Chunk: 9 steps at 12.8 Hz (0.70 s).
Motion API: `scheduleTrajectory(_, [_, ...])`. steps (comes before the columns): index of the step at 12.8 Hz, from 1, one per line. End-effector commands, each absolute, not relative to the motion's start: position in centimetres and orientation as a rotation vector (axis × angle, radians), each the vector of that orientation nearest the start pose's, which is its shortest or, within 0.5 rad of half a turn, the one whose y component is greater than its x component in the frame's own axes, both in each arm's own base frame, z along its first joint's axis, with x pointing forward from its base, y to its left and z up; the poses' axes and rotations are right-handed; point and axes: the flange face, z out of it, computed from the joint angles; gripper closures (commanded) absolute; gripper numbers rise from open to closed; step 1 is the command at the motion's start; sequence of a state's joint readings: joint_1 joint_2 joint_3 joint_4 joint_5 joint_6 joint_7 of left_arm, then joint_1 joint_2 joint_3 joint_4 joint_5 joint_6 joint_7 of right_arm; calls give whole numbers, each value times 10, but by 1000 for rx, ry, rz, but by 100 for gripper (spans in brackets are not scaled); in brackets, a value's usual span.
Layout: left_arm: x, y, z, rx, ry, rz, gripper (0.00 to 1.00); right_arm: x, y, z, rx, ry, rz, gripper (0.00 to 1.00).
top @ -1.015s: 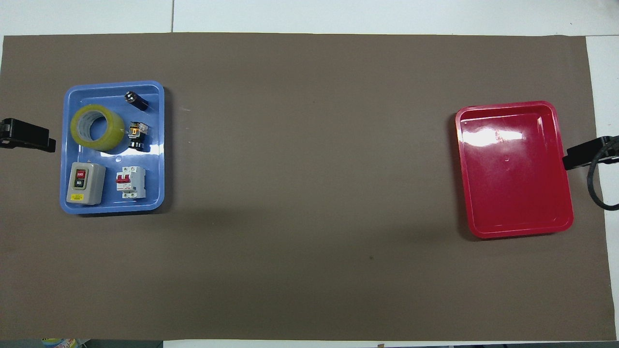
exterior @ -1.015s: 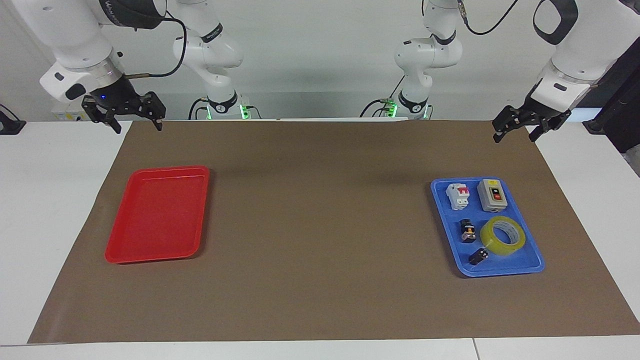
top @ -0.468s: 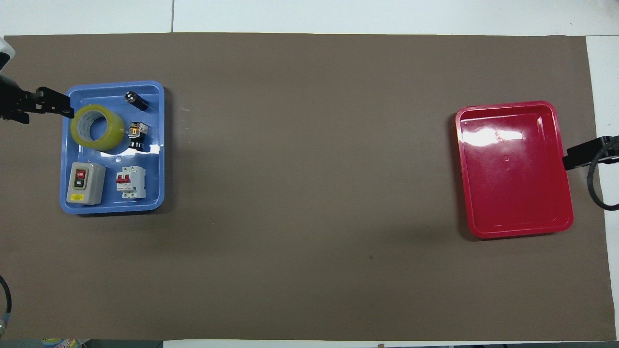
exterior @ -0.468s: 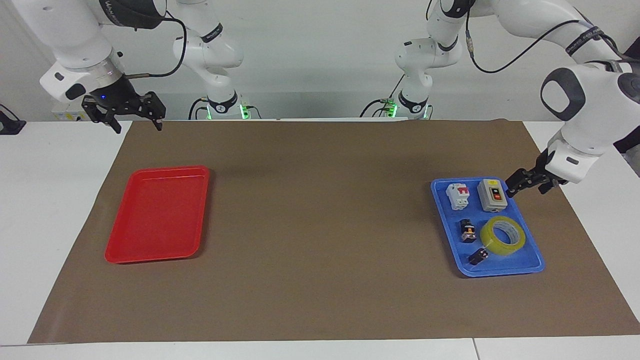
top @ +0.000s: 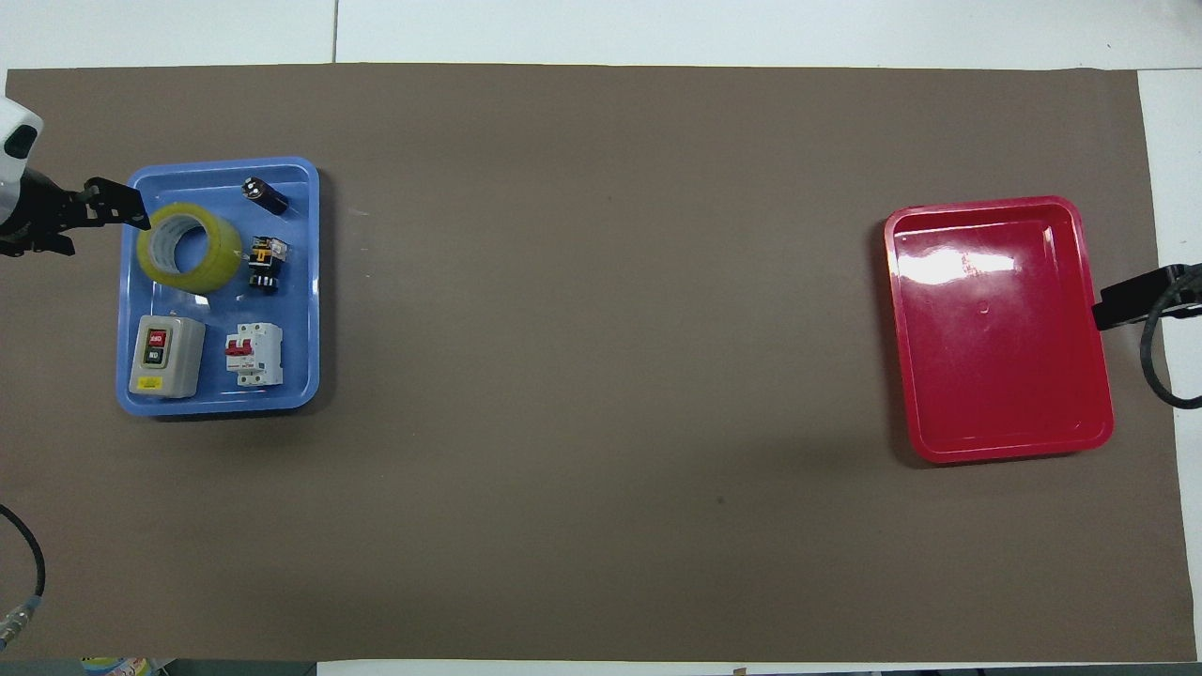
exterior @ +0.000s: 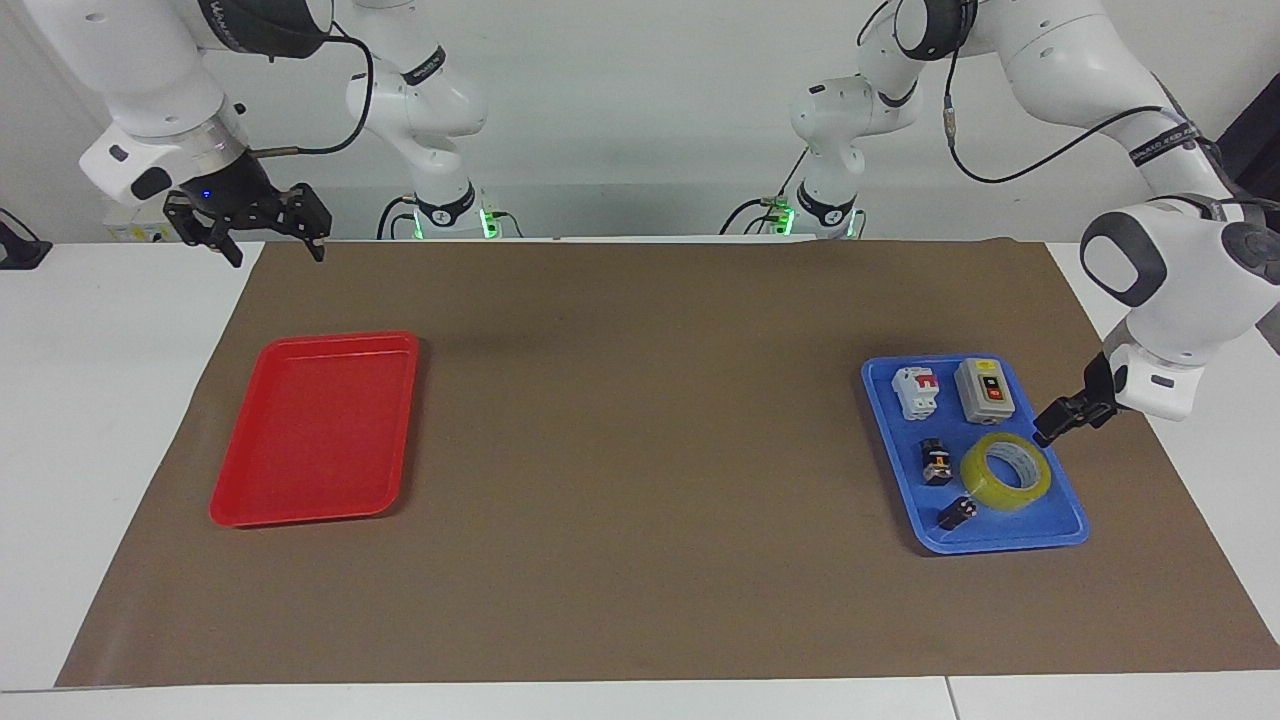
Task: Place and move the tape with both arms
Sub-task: 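Reach the left gripper into the blue tray and grasp the yellow tape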
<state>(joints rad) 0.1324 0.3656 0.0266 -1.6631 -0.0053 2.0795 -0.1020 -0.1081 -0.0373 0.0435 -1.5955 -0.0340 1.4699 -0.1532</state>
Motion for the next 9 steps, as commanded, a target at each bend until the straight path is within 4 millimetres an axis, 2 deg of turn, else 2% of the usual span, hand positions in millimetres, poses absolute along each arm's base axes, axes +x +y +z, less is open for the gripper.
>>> scheduleTrajectory(1, [653,108,368,-3092,-543,-58,1,530,-36,626,-3153,-126,132,0])
scheduleTrajectory(4, [648,108,334,-3072,-646,-72,3,530,-37,625,-3152,-126,134,0])
scheduleTrajectory(7, [647,104,318,-3064,-684,-73,7,530,-36,625,-3152,-128,134,0])
scheduleTrajectory(8, [646,106,316,-3064,-687,-73,13,530,-36,626,-3152,-128,132,0])
scheduleTrajectory(9, [646,106,316,-3062,-694,-75,38,530,-36,625,-3152,-126,134,0])
